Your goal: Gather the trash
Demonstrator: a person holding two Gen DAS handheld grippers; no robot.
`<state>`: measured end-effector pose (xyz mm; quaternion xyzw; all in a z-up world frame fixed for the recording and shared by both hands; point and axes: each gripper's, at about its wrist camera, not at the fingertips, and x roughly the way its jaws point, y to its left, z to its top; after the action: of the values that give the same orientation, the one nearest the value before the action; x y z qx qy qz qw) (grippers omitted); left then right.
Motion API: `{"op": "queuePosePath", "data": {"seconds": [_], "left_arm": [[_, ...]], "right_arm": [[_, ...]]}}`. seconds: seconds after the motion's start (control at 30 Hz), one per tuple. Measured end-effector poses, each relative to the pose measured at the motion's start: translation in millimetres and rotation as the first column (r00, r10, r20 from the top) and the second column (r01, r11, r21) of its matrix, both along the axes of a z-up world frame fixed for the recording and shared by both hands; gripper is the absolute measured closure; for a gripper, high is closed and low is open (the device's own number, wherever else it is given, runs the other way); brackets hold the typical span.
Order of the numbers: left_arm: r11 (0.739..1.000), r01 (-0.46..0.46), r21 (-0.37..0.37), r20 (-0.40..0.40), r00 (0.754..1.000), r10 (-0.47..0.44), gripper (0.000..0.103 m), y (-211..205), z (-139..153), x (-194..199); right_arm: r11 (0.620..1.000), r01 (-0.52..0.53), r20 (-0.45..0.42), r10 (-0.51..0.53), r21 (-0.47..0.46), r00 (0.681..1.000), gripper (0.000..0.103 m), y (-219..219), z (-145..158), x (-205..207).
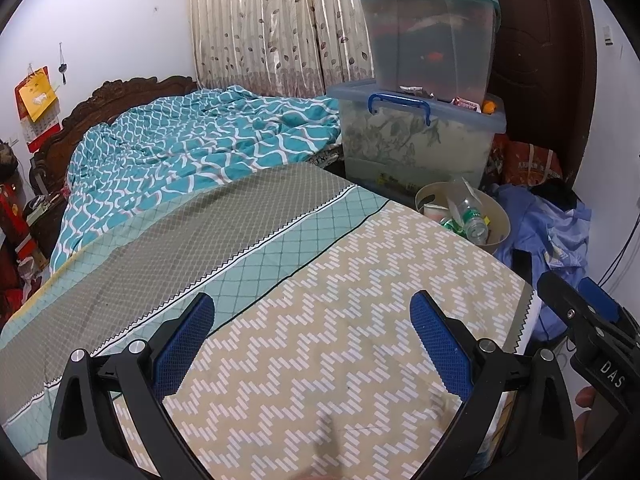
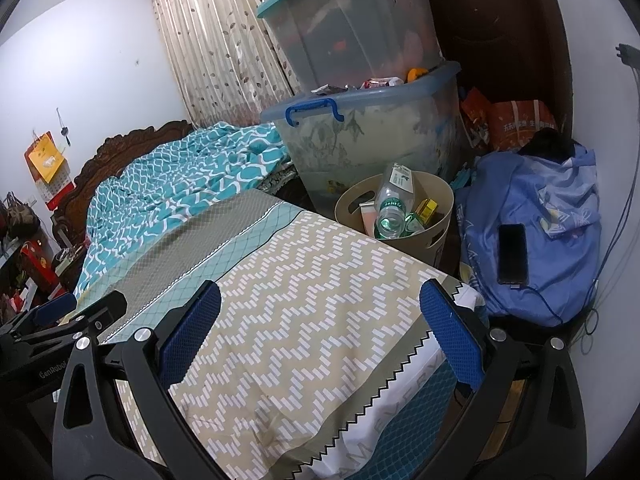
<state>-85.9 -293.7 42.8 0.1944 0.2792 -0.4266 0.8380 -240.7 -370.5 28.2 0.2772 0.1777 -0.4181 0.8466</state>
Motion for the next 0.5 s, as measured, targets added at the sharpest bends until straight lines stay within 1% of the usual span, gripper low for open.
{"op": "queuePosePath", "data": {"seconds": [0.5], "left_arm": [[1.000,-0.004,0.014,-0.013,1.000,0.004,0.009,0.4,-8.4,3.0]], "right_arm": [[1.000,-0.003,-0.009,0.003,0.012,1.000,0.004,-1.8,-2.2,2.6]]}}
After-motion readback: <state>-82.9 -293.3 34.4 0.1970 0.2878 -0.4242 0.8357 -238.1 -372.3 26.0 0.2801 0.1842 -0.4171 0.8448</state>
